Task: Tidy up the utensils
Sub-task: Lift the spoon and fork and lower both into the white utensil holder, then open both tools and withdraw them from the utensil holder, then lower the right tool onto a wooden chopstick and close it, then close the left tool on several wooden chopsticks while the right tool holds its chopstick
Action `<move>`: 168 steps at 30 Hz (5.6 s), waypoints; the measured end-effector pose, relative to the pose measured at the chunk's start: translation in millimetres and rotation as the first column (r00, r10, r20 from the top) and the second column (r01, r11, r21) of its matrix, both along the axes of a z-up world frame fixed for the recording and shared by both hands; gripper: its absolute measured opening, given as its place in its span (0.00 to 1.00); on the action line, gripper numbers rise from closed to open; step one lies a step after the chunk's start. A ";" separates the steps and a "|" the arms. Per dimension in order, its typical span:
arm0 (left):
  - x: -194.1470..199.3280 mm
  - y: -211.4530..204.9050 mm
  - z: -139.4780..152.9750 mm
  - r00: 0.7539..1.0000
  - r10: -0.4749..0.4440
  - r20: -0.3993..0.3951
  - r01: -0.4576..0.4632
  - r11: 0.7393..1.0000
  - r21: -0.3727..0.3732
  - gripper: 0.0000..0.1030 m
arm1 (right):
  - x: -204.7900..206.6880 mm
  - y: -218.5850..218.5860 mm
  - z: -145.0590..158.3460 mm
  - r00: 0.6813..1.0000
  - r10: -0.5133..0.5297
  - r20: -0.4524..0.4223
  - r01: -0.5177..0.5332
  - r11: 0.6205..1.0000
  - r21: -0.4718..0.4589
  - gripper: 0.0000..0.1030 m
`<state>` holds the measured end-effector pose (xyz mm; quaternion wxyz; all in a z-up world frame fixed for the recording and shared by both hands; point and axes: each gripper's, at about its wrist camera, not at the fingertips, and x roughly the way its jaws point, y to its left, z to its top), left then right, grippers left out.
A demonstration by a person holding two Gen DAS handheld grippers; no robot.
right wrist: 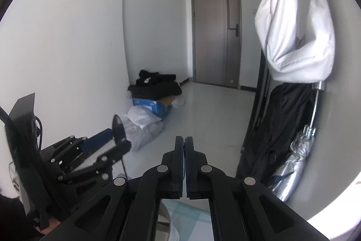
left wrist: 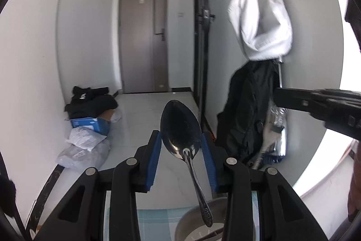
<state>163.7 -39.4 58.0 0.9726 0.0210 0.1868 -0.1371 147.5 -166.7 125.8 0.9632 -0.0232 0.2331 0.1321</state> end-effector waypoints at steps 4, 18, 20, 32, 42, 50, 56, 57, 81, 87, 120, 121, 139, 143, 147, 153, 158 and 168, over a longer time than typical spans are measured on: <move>0.2 -3.3 -9.0 1.000 -0.029 0.002 0.029 0.999 0.025 0.31 | 9.0 -3.1 -12.1 0.999 0.019 -0.030 -0.019 1.000 0.018 0.01; -9.0 -14.9 -26.6 0.998 -0.054 0.019 0.051 0.993 0.107 0.31 | 9.0 -0.5 -43.1 0.995 0.053 -0.081 -0.051 0.998 0.034 0.01; -9.5 -15.6 -29.8 0.998 -0.060 0.009 0.059 0.991 0.118 0.31 | 10.2 -1.3 -45.9 0.995 0.055 -0.087 -0.052 0.998 0.044 0.01; -14.8 -14.6 -48.5 0.988 -0.125 -0.087 0.134 0.984 0.118 0.31 | 8.9 3.3 -66.3 0.990 0.085 -0.112 -0.079 0.995 0.060 0.01; -16.9 1.8 -39.0 0.968 -0.181 -0.176 0.182 0.983 -0.010 0.35 | 13.0 9.3 -86.1 0.975 0.122 -0.183 -0.103 0.988 0.114 0.04; -27.7 36.2 -21.4 0.981 -0.023 -0.194 0.007 0.997 -0.079 0.64 | -1.0 8.2 -86.6 0.973 0.114 -0.202 -0.083 0.984 0.158 0.14; -45.7 45.2 -12.8 0.979 0.066 -0.191 -0.082 0.994 -0.075 0.83 | -35.8 0.1 -72.4 0.984 0.082 -0.156 -0.055 0.983 0.175 0.37; -49.5 44.5 -11.6 0.978 0.088 -0.190 -0.102 0.993 -0.067 0.87 | -40.2 -0.9 -71.1 0.985 0.075 -0.155 -0.046 0.983 0.178 0.39; -140.6 42.4 -34.0 0.966 0.173 -0.195 -0.191 0.978 -0.080 0.99 | -173.4 4.0 -110.4 0.994 -0.042 -0.098 0.059 0.981 0.182 0.82; -149.7 51.3 -64.6 0.943 0.193 -0.271 -0.223 0.971 -0.086 0.99 | -186.8 8.1 -140.5 0.987 -0.043 -0.157 0.067 0.986 0.153 0.82; -125.8 161.2 -109.6 0.828 0.177 -0.532 -0.348 0.907 -0.238 0.99 | -121.9 147.9 -235.1 0.816 0.232 -0.530 -0.319 0.944 -0.079 0.54; -124.9 167.6 -109.2 0.822 0.181 -0.539 -0.366 0.894 -0.259 0.99 | -120.3 153.3 -236.9 0.812 0.235 -0.534 -0.335 0.937 -0.096 0.50; -120.8 185.9 -105.4 0.818 0.212 -0.535 -0.409 0.868 -0.281 0.99 | -110.4 190.5 -249.7 0.753 0.291 -0.590 -0.467 0.868 -0.167 0.14; -120.2 185.0 -104.3 0.824 0.200 -0.530 -0.392 0.877 -0.277 0.99 | -106.6 194.1 -251.2 0.746 0.303 -0.593 -0.471 0.869 -0.150 0.05; -118.9 184.4 -106.8 0.820 0.200 -0.537 -0.394 0.877 -0.274 0.99 | -102.1 189.4 -248.2 0.759 0.294 -0.581 -0.447 0.884 -0.137 0.05; -117.9 177.8 -108.5 0.818 0.202 -0.538 -0.383 0.890 -0.249 0.99 | -97.5 163.0 -232.6 0.796 0.251 -0.551 -0.360 0.928 -0.098 0.05; -116.8 165.4 -111.2 0.818 0.199 -0.539 -0.360 0.909 -0.211 0.99 | -98.2 122.7 -209.9 0.834 0.207 -0.511 -0.239 0.971 0.003 0.05; -116.0 120.4 -119.1 0.818 0.155 -0.554 -0.256 0.960 -0.110 0.99 | -108.3 22.1 -192.5 0.883 0.110 -0.457 0.025 0.960 0.279 0.05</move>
